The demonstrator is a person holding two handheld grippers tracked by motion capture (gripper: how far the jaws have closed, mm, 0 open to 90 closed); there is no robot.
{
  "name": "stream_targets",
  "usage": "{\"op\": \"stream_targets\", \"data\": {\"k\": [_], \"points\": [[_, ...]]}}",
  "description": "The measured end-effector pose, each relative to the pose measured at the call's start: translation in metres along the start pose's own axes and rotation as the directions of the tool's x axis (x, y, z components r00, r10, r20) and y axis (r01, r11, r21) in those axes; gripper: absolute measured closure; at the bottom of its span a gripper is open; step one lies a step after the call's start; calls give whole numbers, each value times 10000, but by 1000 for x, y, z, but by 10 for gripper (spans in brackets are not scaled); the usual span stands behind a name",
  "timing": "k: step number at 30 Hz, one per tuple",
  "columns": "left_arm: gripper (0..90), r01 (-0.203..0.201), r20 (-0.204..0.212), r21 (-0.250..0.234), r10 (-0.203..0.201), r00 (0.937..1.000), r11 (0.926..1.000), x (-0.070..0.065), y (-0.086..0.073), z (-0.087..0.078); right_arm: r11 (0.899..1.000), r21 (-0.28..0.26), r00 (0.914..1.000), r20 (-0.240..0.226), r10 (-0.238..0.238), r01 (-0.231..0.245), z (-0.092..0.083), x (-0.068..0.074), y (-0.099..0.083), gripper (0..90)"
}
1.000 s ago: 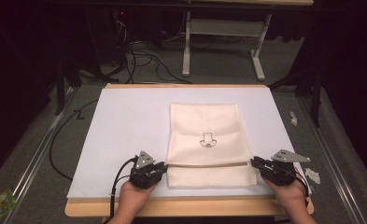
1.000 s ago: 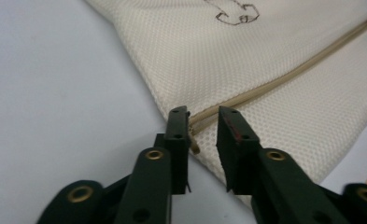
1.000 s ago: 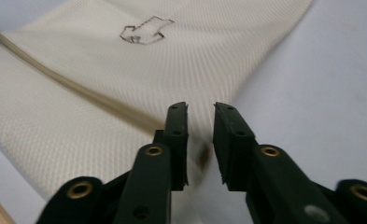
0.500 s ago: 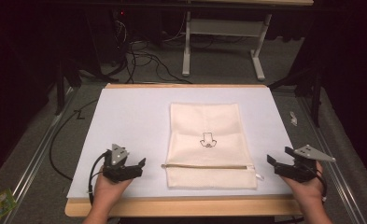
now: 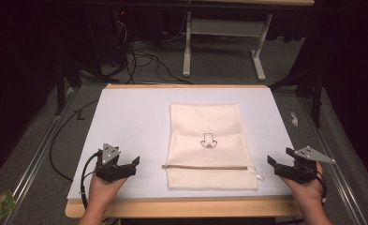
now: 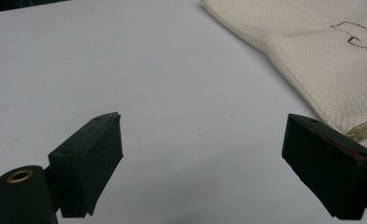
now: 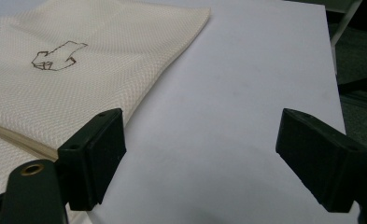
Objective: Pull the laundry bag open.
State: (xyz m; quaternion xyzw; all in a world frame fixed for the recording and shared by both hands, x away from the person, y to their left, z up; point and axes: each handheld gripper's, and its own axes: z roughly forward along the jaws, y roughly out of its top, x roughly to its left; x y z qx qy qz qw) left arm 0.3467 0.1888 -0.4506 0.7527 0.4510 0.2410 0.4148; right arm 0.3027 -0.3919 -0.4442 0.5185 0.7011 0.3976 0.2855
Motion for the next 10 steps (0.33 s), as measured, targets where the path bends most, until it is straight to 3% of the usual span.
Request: {"op": "stream_targets", "data": {"k": [10], "points": [[134,101,-13,-12,-101,9999,9999,2,-1,1,9999,-68,9999,7,119,-119,-2,-4,-1,167]]}}
